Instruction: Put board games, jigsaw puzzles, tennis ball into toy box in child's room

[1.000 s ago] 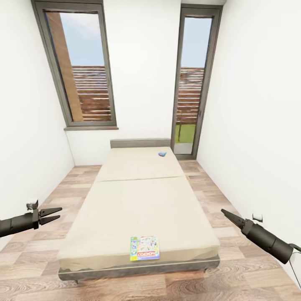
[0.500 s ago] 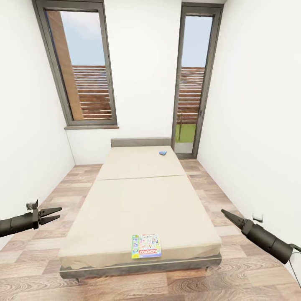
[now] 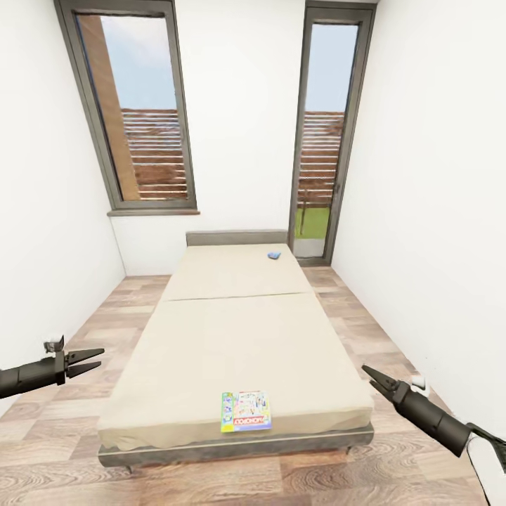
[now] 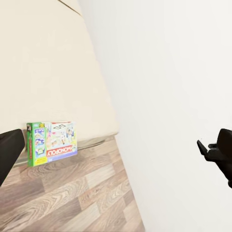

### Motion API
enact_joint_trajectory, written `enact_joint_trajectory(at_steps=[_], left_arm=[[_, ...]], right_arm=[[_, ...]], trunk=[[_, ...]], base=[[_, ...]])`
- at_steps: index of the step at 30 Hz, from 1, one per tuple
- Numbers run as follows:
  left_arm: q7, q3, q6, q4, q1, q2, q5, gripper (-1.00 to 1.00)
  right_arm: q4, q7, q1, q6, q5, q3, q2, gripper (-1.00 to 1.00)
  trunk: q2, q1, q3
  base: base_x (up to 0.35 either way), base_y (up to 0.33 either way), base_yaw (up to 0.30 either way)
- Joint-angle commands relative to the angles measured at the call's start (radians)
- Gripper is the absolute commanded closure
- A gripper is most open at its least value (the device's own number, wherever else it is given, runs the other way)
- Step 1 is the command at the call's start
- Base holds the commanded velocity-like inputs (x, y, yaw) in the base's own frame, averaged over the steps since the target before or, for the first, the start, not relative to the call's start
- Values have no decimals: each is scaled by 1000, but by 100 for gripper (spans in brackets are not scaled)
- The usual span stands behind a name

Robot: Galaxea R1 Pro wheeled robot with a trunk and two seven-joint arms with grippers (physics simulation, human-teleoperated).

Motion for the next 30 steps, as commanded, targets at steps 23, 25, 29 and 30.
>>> enact_joint_trajectory(at_steps=[23, 25, 29, 30], left_arm=[[-5, 1, 11, 0, -1, 2, 0, -100], [-5, 1, 11, 0, -1, 2, 0, -100], [-5, 2, 11, 0, -1, 2, 0, -100], [-5, 2, 11, 0, -1, 3, 0, -100]], right_arm=[[343, -55, 3, -84, 16, 68, 132, -100], [351, -78, 3, -100, 17, 78, 152, -100], [358, -143, 2, -157, 17, 98, 196, -100], [360, -161, 2, -176, 16, 103, 208, -100]], trunk=[[-162, 88, -73], [-176, 96, -80], [-204, 111, -92], [-211, 115, -95]], base=[[-62, 47, 0], [-6, 5, 0], [-3, 2, 0], [-2, 1, 0]])
